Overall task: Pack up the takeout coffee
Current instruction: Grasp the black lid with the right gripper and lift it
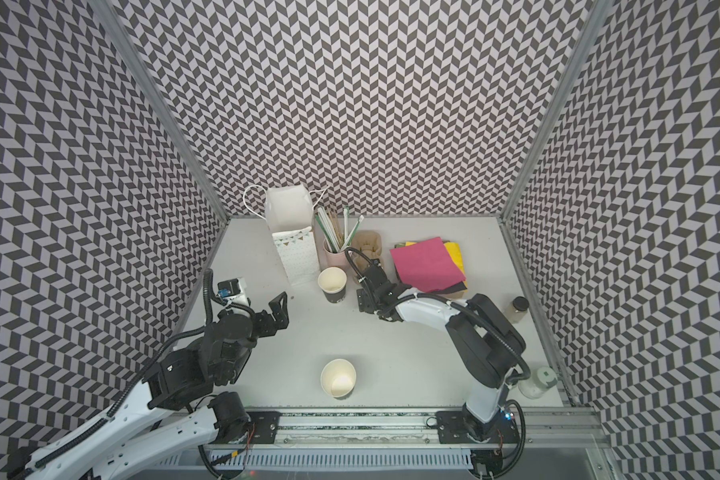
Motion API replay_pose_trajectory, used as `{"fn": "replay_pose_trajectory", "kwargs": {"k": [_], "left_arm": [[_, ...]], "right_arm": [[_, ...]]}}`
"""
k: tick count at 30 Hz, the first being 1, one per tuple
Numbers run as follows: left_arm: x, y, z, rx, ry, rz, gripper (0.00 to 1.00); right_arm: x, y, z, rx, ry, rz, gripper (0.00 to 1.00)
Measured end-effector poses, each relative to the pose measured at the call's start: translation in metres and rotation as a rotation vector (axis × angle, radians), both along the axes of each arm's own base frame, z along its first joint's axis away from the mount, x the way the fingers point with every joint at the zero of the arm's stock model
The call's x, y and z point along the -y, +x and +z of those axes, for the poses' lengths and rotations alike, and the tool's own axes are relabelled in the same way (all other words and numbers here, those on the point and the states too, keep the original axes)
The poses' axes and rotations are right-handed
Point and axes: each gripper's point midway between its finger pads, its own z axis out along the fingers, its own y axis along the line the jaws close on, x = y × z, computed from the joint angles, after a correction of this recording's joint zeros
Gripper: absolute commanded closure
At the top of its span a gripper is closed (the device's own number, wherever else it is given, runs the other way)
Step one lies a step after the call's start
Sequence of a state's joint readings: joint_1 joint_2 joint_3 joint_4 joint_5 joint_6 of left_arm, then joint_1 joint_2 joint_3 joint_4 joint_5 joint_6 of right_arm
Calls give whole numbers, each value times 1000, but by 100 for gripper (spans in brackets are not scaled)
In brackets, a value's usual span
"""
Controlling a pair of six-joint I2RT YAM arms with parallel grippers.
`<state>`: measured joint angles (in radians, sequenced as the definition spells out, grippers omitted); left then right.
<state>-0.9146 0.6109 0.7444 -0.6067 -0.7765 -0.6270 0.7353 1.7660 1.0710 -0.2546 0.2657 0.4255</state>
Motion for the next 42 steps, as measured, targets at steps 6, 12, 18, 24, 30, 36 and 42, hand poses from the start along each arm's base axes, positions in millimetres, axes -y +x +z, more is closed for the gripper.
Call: {"fn": "replay_pose_trajectory", "kwargs": {"k": [6,12,18,24,30,36,42], "left_arm": [[-4,4,-1,-7,1,17,0],[-5,5,-2,-10,-2,19,0],[-5,5,-2,-12,-1,16,0],[-6,6,-2,-12,5,16,0],[-5,6,-2,-12,8,10,0],[-4,7,-2,-14,10,10,0],[-2,8,-6,-26,19,5,0]], "right_arm": [[-3,4,-1,4,3,1,19],[-6,6,-9,-7,-5,8,22],[-7,6,-9,-8,-3,9,26],[-7,6,-9,-9,-2,9,28],[-7,6,-9,-8,4,9,34],[-3,-3,-7,-13,12,12,38],[0,-9,9,9,38,19,38]]}}
